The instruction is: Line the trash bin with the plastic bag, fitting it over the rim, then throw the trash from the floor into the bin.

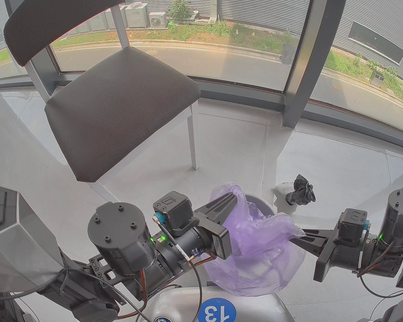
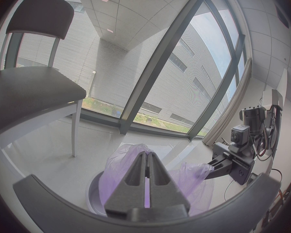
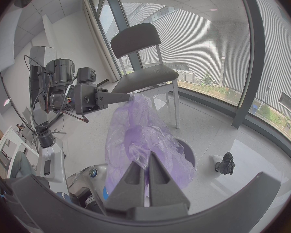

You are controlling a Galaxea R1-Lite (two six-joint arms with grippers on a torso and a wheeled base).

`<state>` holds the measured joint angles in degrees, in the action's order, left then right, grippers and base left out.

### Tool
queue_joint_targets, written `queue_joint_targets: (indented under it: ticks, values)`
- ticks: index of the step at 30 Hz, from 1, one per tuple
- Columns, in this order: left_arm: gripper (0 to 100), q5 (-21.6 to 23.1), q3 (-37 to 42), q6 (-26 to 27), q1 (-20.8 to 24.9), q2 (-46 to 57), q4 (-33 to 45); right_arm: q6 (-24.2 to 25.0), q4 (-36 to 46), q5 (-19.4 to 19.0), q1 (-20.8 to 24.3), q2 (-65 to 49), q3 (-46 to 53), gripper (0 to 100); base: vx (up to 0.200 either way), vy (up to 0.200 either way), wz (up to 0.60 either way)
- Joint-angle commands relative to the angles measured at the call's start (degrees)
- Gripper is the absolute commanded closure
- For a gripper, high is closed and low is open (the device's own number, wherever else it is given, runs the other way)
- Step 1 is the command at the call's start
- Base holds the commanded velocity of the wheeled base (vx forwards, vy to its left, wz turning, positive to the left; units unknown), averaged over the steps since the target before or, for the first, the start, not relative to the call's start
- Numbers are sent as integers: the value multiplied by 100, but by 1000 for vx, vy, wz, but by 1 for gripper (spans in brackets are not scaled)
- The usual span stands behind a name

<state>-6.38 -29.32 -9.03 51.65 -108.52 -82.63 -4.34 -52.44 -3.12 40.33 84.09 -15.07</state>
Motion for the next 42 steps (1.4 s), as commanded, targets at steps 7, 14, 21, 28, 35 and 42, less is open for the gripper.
queue_joint_targets:
  ticks: [7,14,21,28,35,42]
  values:
    - [100,57,14,7,-111,-117,-17,118,-653,-13,-209,644,188,100,0,0,0]
    - [100,84,-30,7,-296,-117,-8,38,-618,-277,-833,485,215,100,0,0,0]
    - [100,181,-109,-28,-419,-301,-8,-234,-592,-488,-1317,600,276,100,0,0,0]
    - [100,435,-285,-116,-735,-714,-17,-480,-600,-804,-1668,670,294,100,0,0,0]
    - [100,444,-399,-248,-744,-1040,-25,-586,-592,-813,-1791,855,347,100,0,0,0]
    - [100,585,-434,-266,-762,-1330,-25,-629,-644,-971,-1756,1391,338,100,0,0,0]
